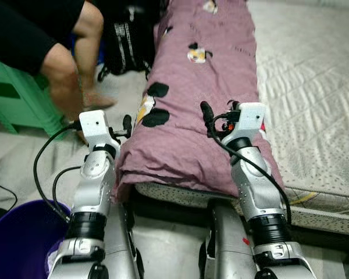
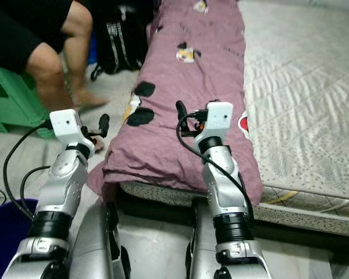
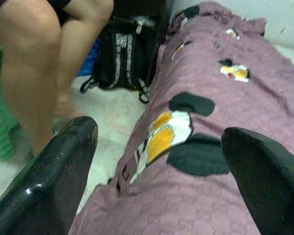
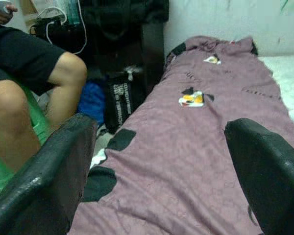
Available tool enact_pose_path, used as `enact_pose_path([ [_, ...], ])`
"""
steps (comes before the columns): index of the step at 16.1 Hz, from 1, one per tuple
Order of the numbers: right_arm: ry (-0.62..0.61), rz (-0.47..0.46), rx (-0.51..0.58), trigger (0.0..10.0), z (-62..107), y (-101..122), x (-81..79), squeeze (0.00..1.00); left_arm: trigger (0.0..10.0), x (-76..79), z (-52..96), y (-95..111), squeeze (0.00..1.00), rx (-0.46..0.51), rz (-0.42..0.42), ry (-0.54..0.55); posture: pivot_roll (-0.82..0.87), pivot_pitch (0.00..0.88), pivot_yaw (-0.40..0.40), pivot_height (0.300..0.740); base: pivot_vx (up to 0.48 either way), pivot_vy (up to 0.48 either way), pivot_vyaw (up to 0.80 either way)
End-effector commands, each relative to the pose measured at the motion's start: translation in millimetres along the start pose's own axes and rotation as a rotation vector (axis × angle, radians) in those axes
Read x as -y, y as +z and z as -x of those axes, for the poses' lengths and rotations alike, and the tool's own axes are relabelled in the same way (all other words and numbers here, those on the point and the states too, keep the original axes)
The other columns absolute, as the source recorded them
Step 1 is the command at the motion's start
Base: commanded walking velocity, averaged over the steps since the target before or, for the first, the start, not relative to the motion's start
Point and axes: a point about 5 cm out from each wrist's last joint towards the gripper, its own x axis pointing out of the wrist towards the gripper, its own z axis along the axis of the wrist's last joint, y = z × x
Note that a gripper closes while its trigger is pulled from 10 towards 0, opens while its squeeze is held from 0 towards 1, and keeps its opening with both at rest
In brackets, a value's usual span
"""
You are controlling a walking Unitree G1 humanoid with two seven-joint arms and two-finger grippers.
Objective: Clean up the room
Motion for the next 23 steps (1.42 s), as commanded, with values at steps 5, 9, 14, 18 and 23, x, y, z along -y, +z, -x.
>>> enact_pose_path([
  [5,-0.001,0.016,0.026,10.0,-9.7,0,-1.8,0.0,10.0,3.4,-5.6,0,0.0,0.014,0.011,-0.008,0.0,0.0,0.004,0.608,0.0,0.0,0.0],
  [9,0.011,0.041,0.029,10.0,-16.0,-3,-5.8,0.0,10.0,6.0,-5.3,4,0.0,0.049,0.059,-0.022,-0.01,0.0,0.004,0.652,0.0,0.0,0.0],
  [14,-0.017,0.077,0.018,10.0,-16.7,-11,-3.0,0.0,10.0,5.6,-5.6,4,0.0,0.066,0.042,-0.02,0.01,0.0,0.003,0.709,0.0,0.0,0.0],
  [18,-0.02,0.093,0.022,10.0,-15.8,-15,-5.0,0.0,10.0,3.7,-7.5,8,0.0,0.097,0.045,-0.016,-0.01,0.0,0.008,0.74,0.0,0.0,0.0],
  [23,-0.035,0.096,0.022,10.0,-15.5,-15,-1.7,0.0,10.0,11.1,-12.2,8,0.0,0.102,0.034,-0.014,-0.02,0.0,-0.004,0.74,0.0,0.0,0.0],
])
